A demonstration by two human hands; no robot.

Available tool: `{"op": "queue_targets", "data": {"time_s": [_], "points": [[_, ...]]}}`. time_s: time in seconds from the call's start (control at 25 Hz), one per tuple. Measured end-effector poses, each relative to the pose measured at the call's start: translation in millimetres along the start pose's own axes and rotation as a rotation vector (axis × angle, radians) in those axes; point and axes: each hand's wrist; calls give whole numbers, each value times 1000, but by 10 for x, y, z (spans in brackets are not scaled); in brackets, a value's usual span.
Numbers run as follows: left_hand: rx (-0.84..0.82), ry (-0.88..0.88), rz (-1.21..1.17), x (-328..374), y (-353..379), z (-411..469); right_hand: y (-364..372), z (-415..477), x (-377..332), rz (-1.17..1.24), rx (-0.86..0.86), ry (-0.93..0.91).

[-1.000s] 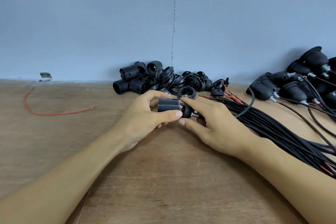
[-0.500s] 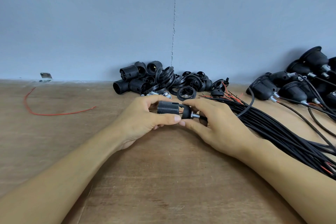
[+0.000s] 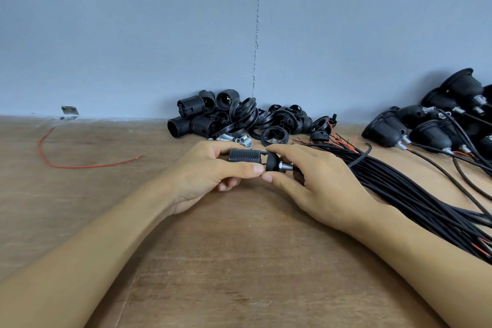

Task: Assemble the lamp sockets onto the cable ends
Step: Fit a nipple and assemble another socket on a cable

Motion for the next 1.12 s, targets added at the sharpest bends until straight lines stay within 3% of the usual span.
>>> {"op": "queue_targets", "data": {"time_s": [0.72,1.12], "points": [[-68,10,44,-3,-49,-43,-33,47,-37,176,-138,-92],[-124,-34,-14,14,-59,-64,-69,45,-108,218,-105,-137]]}}
Point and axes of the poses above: each hand's wrist, its own z-axis towards the middle knuckle, its own y-axis out of the palm, x = y × z, and after that the axes turned 1 degree about x, right-handed
